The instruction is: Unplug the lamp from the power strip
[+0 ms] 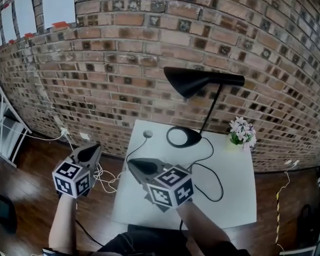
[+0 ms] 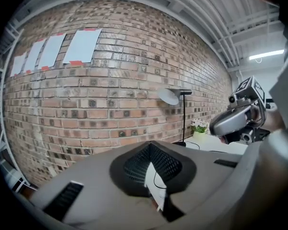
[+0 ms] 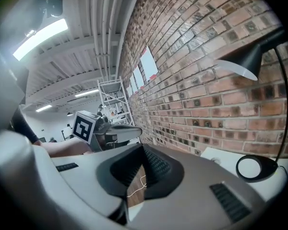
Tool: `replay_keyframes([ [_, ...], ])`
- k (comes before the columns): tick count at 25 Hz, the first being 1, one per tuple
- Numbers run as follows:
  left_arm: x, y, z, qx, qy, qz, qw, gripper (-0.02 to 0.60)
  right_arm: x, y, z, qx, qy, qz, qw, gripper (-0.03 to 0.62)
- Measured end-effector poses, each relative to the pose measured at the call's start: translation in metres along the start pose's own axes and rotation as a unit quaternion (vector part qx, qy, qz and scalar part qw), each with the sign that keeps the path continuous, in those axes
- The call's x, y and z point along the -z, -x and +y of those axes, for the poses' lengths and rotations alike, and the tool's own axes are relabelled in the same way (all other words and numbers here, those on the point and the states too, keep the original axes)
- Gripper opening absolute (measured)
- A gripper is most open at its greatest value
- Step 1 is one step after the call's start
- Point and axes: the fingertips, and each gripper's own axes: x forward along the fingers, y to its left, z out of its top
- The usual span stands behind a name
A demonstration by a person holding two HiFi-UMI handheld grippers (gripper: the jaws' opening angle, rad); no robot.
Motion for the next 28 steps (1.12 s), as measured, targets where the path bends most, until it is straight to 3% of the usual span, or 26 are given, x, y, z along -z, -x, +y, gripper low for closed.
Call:
replay_keyframes([
  [4,-0.006,0.013,-0.011,0.012,-0.017,-0.020,0.9996,-0.008,0.002,0.000,0.013,0.008,-0.004,-0.003,1.000,0.003],
  [9,-0.005,0.008,-0.029,0.039,-0.023,-0.027,0.9986,-0.008,0.012,0.011,0.008,0.060,-0.012,-0.002,0.998,0.003],
  [11,-0.006,0.001,-0.042,0.052,-0.042,-0.030,0.9973,-0.007,0.013,0.024,0.007,0.075,-0.006,-0.003,0.997,0.003],
  [14,-0.020,-0.008,-0.069,0.053,-0.128,-0.039,0.9896,-0.007,0.013,0.049,-0.001,0.095,0.001,-0.011,0.995,0.003],
  [16,-0.034,-0.013,-0.086,0.058,-0.165,-0.047,0.9835,-0.007,0.010,0.066,-0.006,0.106,-0.001,-0.024,0.994,0.003],
  [20,-0.056,-0.028,-0.130,0.105,-0.165,-0.061,0.9787,-0.008,0.017,0.102,-0.020,0.135,-0.013,-0.044,0.990,0.003],
  [24,-0.059,-0.051,-0.191,0.133,-0.221,-0.046,0.9651,-0.006,0.026,0.153,-0.039,0.172,-0.020,-0.065,0.983,0.003],
  [28,-0.056,-0.069,-0.258,0.167,-0.228,-0.036,0.9586,-0.006,0.042,0.209,-0.055,0.194,-0.028,-0.070,0.978,0.003],
])
